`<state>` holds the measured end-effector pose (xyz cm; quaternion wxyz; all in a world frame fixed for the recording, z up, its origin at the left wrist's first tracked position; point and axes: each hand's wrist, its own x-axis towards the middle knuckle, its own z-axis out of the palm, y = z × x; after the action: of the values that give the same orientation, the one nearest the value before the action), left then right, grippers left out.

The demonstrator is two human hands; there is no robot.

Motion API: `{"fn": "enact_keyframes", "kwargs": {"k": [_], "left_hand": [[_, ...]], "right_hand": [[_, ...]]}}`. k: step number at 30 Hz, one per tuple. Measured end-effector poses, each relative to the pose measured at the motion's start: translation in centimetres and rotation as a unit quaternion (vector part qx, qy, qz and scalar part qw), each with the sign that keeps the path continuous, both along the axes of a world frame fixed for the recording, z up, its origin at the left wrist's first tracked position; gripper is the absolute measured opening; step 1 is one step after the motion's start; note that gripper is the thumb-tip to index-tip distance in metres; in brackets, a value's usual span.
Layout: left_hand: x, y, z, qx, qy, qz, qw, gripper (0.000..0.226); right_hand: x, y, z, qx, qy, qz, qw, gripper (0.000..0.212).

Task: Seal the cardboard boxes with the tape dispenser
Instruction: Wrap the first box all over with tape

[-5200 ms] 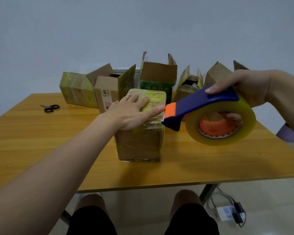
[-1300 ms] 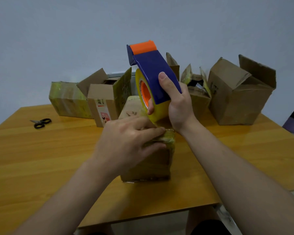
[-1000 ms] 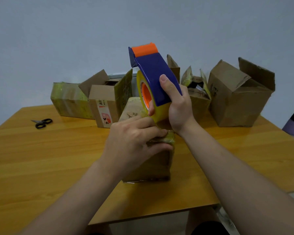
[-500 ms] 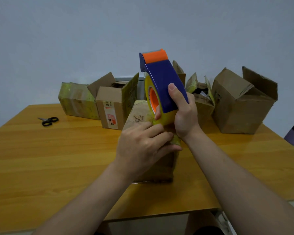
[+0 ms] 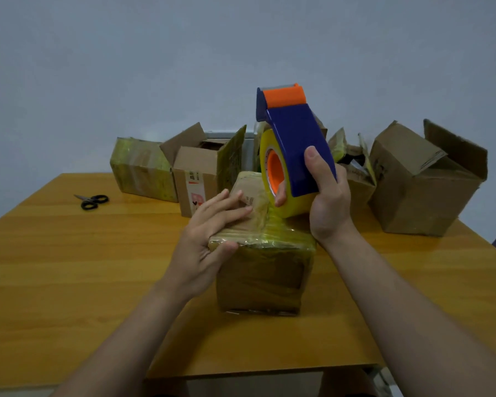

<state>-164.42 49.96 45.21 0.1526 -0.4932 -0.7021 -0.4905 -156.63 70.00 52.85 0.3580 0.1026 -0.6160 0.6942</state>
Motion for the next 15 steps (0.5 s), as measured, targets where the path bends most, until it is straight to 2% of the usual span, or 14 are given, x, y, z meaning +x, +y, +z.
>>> {"fn": "enact_keyframes", "kwargs": {"k": [3,5,10,15], "left_hand": [[0.7,1.4,-1.1,0.067,-0.046,0.001,0.997,0.075],[0.6,1.5,-1.2,0.068,-0.027,0.005,0.997,0.073],[-1.8,-1.1,-0.5,-0.058,0.094,-0.005,0.994,0.071],[-0.6,-1.2,0.2,-0.06,0.104,0.026,0.992,0.063]], "right_hand": [[-0.1,0.0,0.0,-0.005,-0.001,-0.001,1.0,0.05],[-0.1,0.0,-0.1,-0.01,-0.001,-0.003,1.0,0.05],[0.1,-0.3,0.2,-0.016,-0.007,0.002,1.0,0.05],[0.1,-0.2,0.1,-0.032,-0.008,0.002,0.999,0.051]]}}
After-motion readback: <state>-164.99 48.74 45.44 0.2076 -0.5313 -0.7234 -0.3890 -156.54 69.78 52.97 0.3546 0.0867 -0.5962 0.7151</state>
